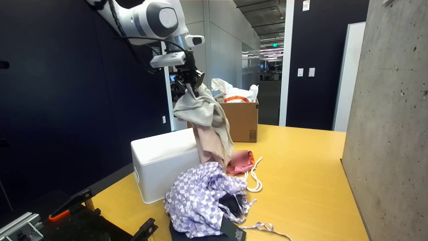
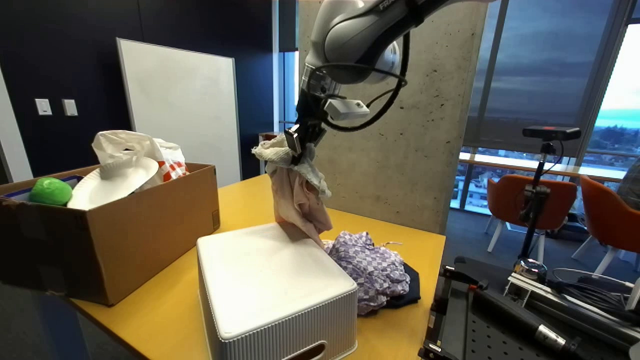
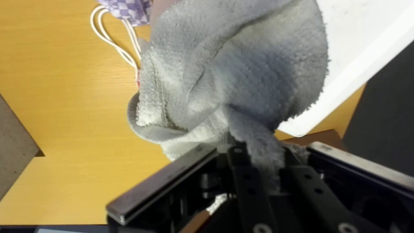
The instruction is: Pile up the blue shirt and the checkered shirt on the table then put the shirt cream shirt on the basket
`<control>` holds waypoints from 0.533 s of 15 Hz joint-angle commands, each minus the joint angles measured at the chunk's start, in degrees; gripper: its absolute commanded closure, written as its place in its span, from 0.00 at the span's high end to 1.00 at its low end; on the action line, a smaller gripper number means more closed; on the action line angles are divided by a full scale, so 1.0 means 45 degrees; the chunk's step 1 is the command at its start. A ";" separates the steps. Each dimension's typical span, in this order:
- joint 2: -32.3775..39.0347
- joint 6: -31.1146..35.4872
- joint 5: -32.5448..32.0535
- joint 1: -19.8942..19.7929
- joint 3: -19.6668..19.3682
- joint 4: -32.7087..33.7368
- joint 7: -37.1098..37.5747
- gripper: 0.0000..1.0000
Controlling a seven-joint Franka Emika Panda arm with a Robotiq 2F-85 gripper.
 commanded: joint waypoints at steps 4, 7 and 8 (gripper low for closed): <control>-0.2244 0.0087 0.0236 0.0724 0.1407 -0.3152 -0.0151 0.03; -0.1513 0.0183 0.0271 0.0640 0.1553 -0.3197 -0.0454 0.03; -0.1180 0.0325 0.0200 0.0595 0.1505 -0.3145 -0.0533 0.03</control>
